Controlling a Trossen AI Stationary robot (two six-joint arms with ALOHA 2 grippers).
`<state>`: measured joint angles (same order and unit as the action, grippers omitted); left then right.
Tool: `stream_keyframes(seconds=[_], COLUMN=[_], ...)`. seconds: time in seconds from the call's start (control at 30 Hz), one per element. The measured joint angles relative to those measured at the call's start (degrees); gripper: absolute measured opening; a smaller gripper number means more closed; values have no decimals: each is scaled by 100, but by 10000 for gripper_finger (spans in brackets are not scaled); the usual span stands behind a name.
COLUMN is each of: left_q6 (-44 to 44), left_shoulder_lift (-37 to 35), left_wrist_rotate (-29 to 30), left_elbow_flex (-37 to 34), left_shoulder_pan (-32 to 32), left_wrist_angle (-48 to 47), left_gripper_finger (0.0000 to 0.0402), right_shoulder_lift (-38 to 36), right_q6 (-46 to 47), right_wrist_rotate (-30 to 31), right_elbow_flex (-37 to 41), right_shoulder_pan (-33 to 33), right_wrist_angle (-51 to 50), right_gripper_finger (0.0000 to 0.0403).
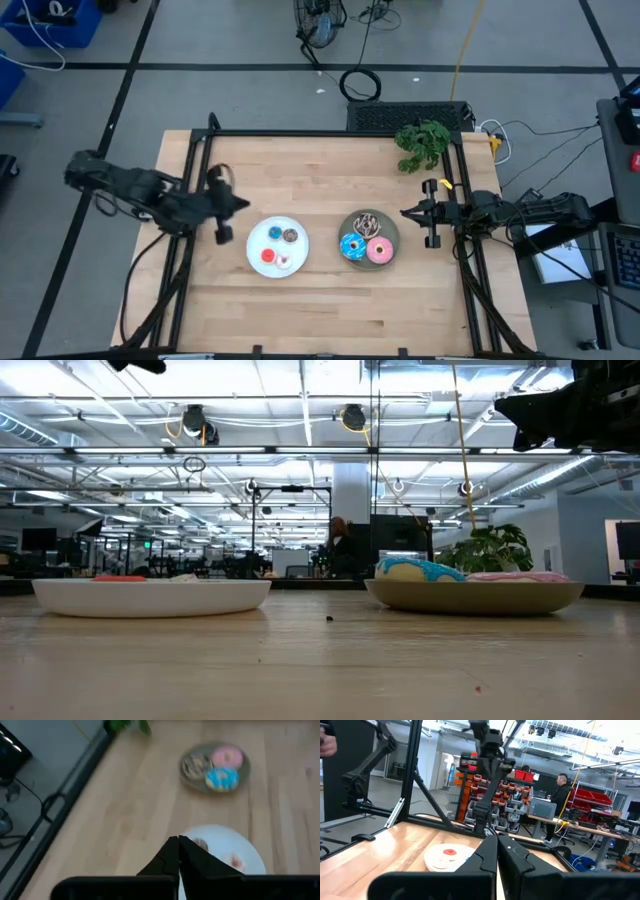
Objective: Pick & Place donuts
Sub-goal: Return to Home Position
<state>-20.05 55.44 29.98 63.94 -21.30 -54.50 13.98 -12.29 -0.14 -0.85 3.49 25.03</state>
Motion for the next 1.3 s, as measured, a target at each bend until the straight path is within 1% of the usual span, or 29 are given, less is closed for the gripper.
stream_keyframes(seconds=[0.1, 0.17, 0.27, 0.37, 0.43, 0.5, 0.6, 0.63, 0.7, 0.77, 0.8, 0.87, 0.93, 0.97, 1.07, 1.13, 1.2, 1.3], left_q6=[-5, 17, 278, 531, 808, 1217, 1737, 1872, 2073, 2344, 2483, 2729, 2953, 3039, 3084, 2989, 2887, 2904], left_shoulder_lift=[-822, -1279, -1802, -2139, -2286, -2368, -2378, -2378, -2394, -2593, -2760, -3162, -3614, -3832, -4405, -4717, -4972, -5222], left_wrist_rotate=[355, 584, 619, 610, 579, 230, -729, -1033, -1405, -1637, -1787, -2110, -2513, -2612, -2657, -2721, -2762, -2925], left_elbow_flex=[-688, -1138, -1729, -2294, -2699, -3128, -3761, -3921, -4126, -4174, -4172, -4168, -4179, -4217, -4394, -4483, -4574, -4900], left_shoulder_pan=[17, 156, 411, 705, 936, 1223, 1768, 1941, 2270, 2492, 2557, 2634, 2710, 2750, 2925, 3025, 3079, 3080], left_wrist_angle=[796, 1368, 1950, 2403, 3022, 3802, 5044, 5276, 5383, 5270, 5266, 5198, 5137, 5157, 5133, 4841, 4746, 4883], left_gripper_finger=[7, 11, 5, 5, 6, 4, 5, 5, 3, 4, 4, 3, 3, 4, 4, 3, 4, 4], right_shoulder_lift=[0, 0, 2, 33, 33, 31, 32, 26, 23, 22, 15, -42, -147, -196, -474, -700, -971, -1346], right_q6=[-24, -17, 134, 396, 571, 645, 617, 592, 579, 606, 601, 630, 728, 762, 725, 716, 752, 858], right_wrist_rotate=[0, 0, 1, 1, 2, 2, 10, 20, 89, 165, 164, 175, 175, 166, 166, 175, 175, 179], right_elbow_flex=[-2, -1, -1, -1, 0, 0, -3, -38, -193, -384, -500, -764, -883, -889, -869, -826, -654, -234], right_shoulder_pan=[0, 0, 0, 0, -7, -16, -17, -17, -33, -56, -58, -57, -78, -92, -124, -155, -168, -168], right_wrist_angle=[0, 0, -55, -124, -88, -4, 198, 265, 140, -358, -747, -1114, -1206, -1236, -1428, -1497, -1498, -1438], right_gripper_finger=[0, 0, 0, 0, 0, 0, 0, 0, 0, 0, 0, 0, 0, 0, 0, 0, 0, 0])
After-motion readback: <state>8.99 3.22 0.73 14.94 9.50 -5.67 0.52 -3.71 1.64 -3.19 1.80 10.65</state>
